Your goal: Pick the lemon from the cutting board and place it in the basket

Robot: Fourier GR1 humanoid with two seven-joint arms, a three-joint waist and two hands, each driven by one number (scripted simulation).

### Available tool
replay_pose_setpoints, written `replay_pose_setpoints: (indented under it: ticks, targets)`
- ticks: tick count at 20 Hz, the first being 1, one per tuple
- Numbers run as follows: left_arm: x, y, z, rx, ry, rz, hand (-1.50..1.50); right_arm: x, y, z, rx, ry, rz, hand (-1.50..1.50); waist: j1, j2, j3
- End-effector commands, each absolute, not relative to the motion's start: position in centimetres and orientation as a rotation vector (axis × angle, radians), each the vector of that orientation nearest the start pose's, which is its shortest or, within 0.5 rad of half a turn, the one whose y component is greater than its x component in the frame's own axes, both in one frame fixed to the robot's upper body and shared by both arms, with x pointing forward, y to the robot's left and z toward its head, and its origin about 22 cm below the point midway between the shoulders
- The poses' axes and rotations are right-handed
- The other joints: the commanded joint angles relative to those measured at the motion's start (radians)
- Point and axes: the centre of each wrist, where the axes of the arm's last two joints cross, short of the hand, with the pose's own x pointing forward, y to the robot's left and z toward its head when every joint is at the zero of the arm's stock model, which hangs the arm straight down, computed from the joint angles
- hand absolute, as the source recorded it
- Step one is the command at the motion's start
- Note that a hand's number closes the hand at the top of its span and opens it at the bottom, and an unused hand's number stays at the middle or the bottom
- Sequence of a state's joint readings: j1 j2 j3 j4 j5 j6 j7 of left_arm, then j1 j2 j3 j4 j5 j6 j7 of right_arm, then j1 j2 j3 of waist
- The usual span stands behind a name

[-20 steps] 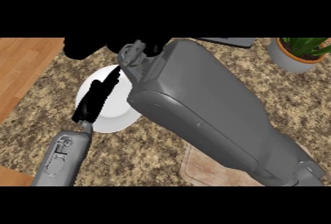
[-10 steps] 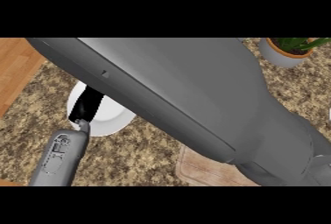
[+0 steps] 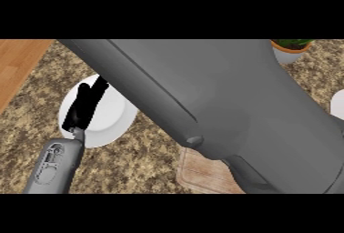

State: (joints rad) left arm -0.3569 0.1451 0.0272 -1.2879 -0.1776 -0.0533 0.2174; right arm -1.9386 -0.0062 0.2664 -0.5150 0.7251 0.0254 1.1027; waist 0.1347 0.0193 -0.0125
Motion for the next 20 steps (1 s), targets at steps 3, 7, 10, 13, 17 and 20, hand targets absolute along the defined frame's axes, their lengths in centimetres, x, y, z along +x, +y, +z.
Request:
replay_pose_setpoints:
  ticks: [3, 7, 10, 13, 17, 20]
  targets:
    - [32.1, 24.1, 3.3, 0.203, -1.387, -0.290, 0.00, 36.2, 8.7, 40.5, -1.311, -1.238, 0.677, 1.50, -0.039, -0.002, 0.006]
    - [32.3, 25.9, 4.1, 0.216, -1.393, -0.287, 0.00, 37.3, 8.1, 39.7, -1.256, -1.279, 0.736, 1.50, -0.053, 0.000, 0.007]
    - [31.5, 26.9, 4.0, 0.251, -1.394, -0.290, 0.00, 38.3, 7.0, 39.4, -1.218, -1.294, 0.759, 1.50, -0.051, 0.004, 0.007]
    - [31.9, 26.2, 3.3, 0.235, -1.395, -0.281, 0.00, 38.7, 7.2, 38.1, -1.189, -1.314, 0.771, 1.50, -0.066, 0.002, 0.008]
    - [31.9, 25.4, 3.4, 0.249, -1.401, -0.261, 0.00, 40.5, 5.9, 35.3, -1.187, -1.273, 0.806, 1.50, -0.074, 0.001, 0.009]
    - [30.5, 26.5, 3.2, 0.229, -1.384, -0.281, 0.00, 41.0, 5.4, 34.4, -1.126, -1.251, 0.787, 1.50, -0.062, -0.003, 0.009]
